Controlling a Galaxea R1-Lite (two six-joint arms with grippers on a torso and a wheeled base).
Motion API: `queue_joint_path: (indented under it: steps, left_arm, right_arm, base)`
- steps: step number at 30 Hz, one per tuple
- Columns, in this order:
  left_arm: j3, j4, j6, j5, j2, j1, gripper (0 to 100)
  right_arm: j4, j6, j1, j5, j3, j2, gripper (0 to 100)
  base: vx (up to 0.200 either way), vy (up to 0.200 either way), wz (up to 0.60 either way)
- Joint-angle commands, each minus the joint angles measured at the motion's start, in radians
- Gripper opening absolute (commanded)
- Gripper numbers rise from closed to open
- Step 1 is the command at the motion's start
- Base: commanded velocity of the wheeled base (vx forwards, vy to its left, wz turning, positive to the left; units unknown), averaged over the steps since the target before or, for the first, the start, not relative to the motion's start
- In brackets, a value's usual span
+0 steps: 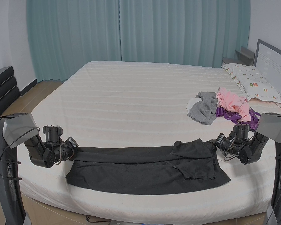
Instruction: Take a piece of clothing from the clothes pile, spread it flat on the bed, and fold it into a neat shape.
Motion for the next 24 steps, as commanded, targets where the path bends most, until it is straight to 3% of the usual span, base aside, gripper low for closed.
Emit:
queue_joint_path:
  steps: [1, 7, 8, 12, 16, 24]
  left_arm:
    - [-0.004, -0.002, 0.000, -0.001, 0.008, -0.001, 0]
    - [-0.012, -0.021, -0.002, -0.001, 0.017, -0.003, 0]
    - [-0.012, -0.020, -0.002, -0.001, 0.017, -0.004, 100]
    - [-0.009, -0.020, -0.003, -0.001, 0.014, -0.003, 100]
    - [0.022, -0.021, -0.011, -0.001, -0.029, 0.019, 100]
    - [0.243, -0.023, -0.043, -0.015, -0.310, 0.024, 100]
  right_arm:
    - [-0.001, 0.001, -0.005, 0.000, 0.002, -0.002, 0]
    - [-0.003, 0.004, -0.005, 0.000, 0.003, 0.001, 0]
    - [-0.003, 0.004, -0.005, 0.000, 0.003, 0.002, 100]
    - [-0.004, 0.007, -0.005, 0.003, 0.026, -0.018, 100]
    - [-0.036, 0.073, -0.003, 0.003, 0.120, -0.130, 100]
    - [-0.049, 0.102, 0.015, 0.003, 0.344, -0.329, 100]
  base:
    - [0.000, 0.000, 0.00]
    - [0.000, 0.000, 0.00]
    - [0.000, 0.000, 0.00]
    - [0.000, 0.000, 0.00]
    - [0.000, 0.000, 0.00]
    - [0.000, 0.000, 0.00]
